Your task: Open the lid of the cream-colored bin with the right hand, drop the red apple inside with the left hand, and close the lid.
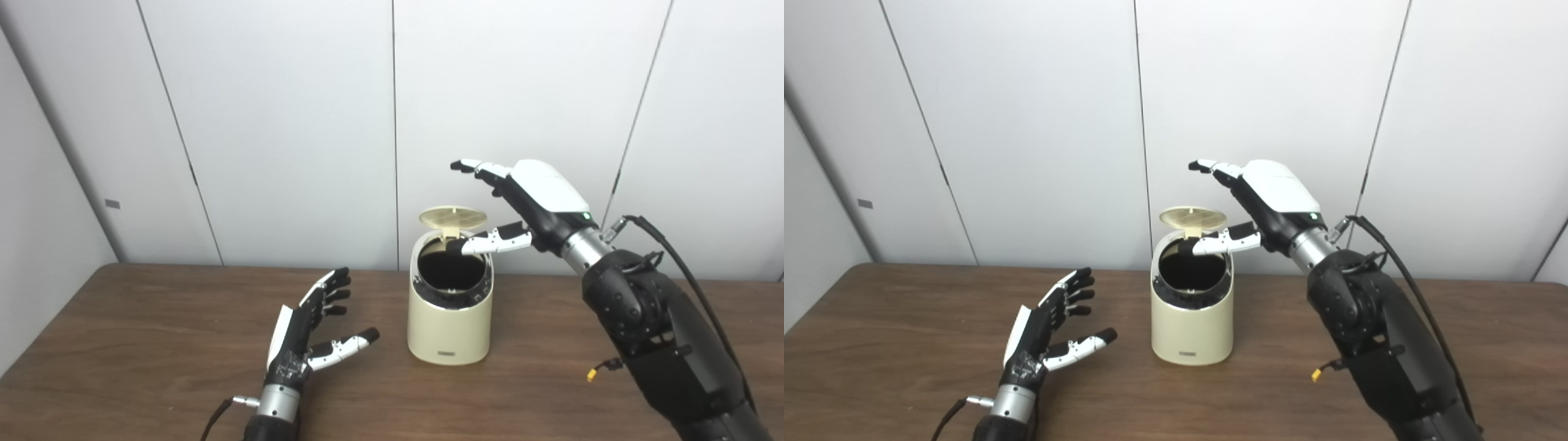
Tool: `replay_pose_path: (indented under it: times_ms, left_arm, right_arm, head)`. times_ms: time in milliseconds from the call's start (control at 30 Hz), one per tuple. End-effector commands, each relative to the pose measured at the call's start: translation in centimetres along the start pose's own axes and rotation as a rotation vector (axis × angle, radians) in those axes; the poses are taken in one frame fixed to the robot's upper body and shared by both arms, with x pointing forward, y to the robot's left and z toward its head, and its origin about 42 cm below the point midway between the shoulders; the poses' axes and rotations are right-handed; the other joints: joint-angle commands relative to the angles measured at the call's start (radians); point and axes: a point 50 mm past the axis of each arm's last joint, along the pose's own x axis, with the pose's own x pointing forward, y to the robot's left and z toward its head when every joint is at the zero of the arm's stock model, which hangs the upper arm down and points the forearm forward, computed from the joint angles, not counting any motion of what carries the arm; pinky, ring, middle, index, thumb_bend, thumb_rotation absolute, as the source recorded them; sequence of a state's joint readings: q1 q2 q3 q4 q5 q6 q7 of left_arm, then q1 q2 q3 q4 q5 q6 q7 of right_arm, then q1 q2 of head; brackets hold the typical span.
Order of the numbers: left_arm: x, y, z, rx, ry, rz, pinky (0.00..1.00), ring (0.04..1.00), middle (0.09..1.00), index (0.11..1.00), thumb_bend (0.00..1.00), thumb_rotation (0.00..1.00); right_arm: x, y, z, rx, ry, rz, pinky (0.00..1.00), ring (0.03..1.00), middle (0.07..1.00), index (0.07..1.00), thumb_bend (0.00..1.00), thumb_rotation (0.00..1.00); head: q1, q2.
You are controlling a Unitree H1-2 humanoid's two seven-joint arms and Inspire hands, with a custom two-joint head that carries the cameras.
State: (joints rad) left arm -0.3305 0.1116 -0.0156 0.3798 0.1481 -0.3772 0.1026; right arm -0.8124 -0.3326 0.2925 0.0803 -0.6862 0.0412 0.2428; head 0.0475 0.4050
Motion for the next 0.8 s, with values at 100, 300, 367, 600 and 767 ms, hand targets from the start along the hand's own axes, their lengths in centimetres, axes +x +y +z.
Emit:
replay_pose_path:
  times_ms: [100,300,367,600,767]
  left_arm:
    - [-1.1,-0.4,-1.0,-0.007,0.025,-0.004,0.74,0.816,0.855,0.88,0.76,0.18]
    - [-1.1,-0.4,-0.8,-0.003,0.019,0.001,0.73,0.821,0.851,0.876,0.78,0.19]
    - [-1.1,-0.3,-0.8,0.004,0.02,0.004,0.73,0.824,0.849,0.873,0.78,0.19]
    - [-1.1,-0.2,-0.5,0.007,0.018,0.011,0.73,0.822,0.834,0.864,0.77,0.18]
    - [-1.2,-0.1,-0.5,0.009,0.024,0.013,0.74,0.821,0.829,0.862,0.77,0.19]
  right_arm:
    - [1.0,-2.2,1.2,-0.014,-0.093,-0.051,0.71,0.855,0.794,0.761,0.72,0.65]
    - [-0.1,-1.9,1.5,-0.012,-0.096,-0.037,0.92,0.818,0.699,0.666,0.7,0.63]
    - [-0.5,-1.8,1.5,-0.005,-0.111,-0.042,0.97,0.802,0.663,0.632,0.67,0.6]
    - [-1.3,-1.8,1.7,-0.029,-0.137,-0.047,1.0,0.754,0.569,0.551,0.62,0.61]
    - [-1.5,-1.8,1.8,-0.035,-0.147,-0.046,1.0,0.736,0.545,0.534,0.61,0.61]
  head:
    - [0.004,0.003]
    - [0.004,0.008]
    - [0.004,0.008]
    - [0.006,0.022]
    - [0.006,0.025]
